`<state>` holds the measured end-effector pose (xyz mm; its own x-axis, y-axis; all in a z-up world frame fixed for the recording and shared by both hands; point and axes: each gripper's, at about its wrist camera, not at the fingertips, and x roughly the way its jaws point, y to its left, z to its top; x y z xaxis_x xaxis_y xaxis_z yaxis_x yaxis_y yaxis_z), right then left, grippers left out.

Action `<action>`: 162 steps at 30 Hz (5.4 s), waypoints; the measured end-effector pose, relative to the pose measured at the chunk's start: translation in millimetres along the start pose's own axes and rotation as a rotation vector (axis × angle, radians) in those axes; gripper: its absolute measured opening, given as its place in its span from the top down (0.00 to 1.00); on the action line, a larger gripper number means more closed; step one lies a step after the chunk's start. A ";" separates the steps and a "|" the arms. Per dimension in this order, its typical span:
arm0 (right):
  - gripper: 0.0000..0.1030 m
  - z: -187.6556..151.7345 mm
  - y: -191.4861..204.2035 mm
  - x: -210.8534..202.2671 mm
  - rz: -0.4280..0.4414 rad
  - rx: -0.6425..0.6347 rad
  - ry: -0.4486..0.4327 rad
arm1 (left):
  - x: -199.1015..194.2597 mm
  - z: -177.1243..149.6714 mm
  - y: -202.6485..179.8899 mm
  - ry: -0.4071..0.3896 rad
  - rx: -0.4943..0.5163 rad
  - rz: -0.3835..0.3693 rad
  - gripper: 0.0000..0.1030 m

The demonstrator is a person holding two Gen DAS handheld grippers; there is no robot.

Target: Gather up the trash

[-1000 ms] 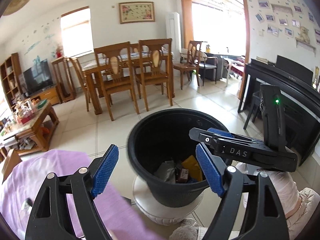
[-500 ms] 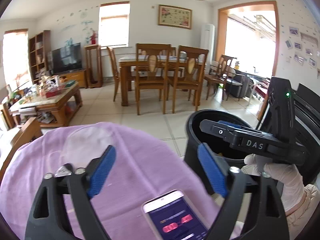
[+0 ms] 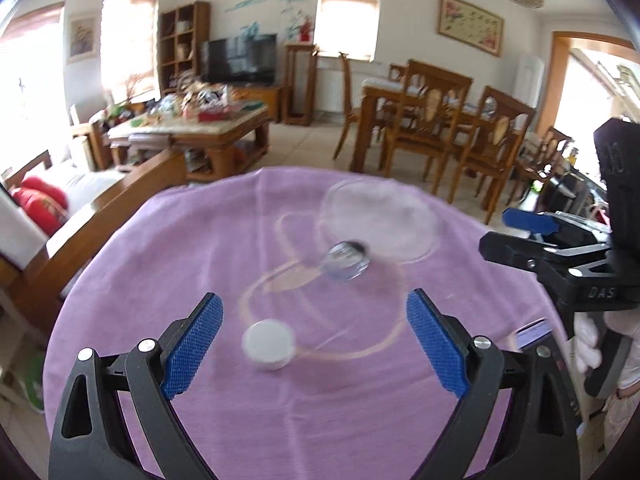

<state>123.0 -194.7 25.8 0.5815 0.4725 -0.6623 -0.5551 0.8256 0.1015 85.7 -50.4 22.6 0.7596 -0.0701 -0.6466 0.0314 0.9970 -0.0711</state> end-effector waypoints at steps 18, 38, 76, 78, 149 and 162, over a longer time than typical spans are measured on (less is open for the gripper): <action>0.05 33.4 53.4 146.3 -0.045 -0.199 0.274 | 42.8 -33.0 58.3 0.190 -0.023 0.018 0.06; 0.46 37.7 42.7 141.5 0.016 -0.130 0.287 | 33.3 -30.4 50.6 0.142 -0.008 -0.016 0.66; 0.46 -152.1 -246.9 -256.8 -0.192 0.519 -0.399 | -2.1 18.1 -303.8 -0.074 0.389 -0.418 0.66; 0.46 -169.3 -263.0 -264.9 -0.209 0.551 -0.410 | 4.8 16.5 -323.8 -0.060 0.416 -0.435 0.66; 0.14 -153.6 -221.8 -222.7 -0.290 0.597 -0.457 | -2.6 34.5 -279.8 -0.188 0.338 -0.297 0.05; 0.05 -41.0 -45.1 -132.3 -0.233 0.363 -0.453 | -31.6 28.7 -71.5 -0.258 0.017 0.071 0.05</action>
<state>46.8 -307.1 78.4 0.9015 0.2859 -0.3249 -0.1925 0.9373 0.2906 78.1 -118.6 69.9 0.9008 0.0084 -0.4342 -0.0181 0.9997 -0.0183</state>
